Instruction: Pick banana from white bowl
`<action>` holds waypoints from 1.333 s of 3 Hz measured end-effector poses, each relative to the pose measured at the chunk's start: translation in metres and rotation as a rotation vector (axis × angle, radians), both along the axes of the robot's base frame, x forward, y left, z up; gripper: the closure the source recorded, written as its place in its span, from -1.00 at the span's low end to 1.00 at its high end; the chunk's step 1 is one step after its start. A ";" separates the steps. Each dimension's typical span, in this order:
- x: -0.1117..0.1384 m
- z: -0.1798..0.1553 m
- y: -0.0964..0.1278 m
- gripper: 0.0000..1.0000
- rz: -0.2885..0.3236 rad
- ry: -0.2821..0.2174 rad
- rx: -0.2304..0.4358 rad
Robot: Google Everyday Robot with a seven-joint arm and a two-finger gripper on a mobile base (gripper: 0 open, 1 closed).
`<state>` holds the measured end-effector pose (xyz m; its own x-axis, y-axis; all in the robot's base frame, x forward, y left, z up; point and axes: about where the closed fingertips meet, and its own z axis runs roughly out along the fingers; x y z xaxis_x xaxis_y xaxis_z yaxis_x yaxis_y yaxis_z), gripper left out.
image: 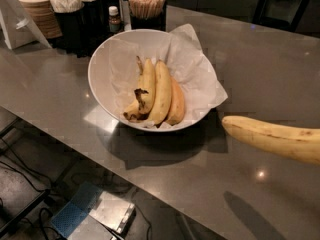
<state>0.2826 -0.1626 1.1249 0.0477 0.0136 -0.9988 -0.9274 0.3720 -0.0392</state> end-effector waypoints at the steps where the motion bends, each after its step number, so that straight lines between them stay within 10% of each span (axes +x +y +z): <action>1: 0.018 -0.004 0.024 1.00 0.049 0.005 -0.005; 3: 0.047 0.003 0.098 1.00 0.216 -0.008 0.021; 4: 0.047 0.003 0.098 1.00 0.216 -0.008 0.021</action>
Offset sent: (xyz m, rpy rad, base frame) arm 0.0700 0.0917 -0.0083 0.0416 0.0067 0.1959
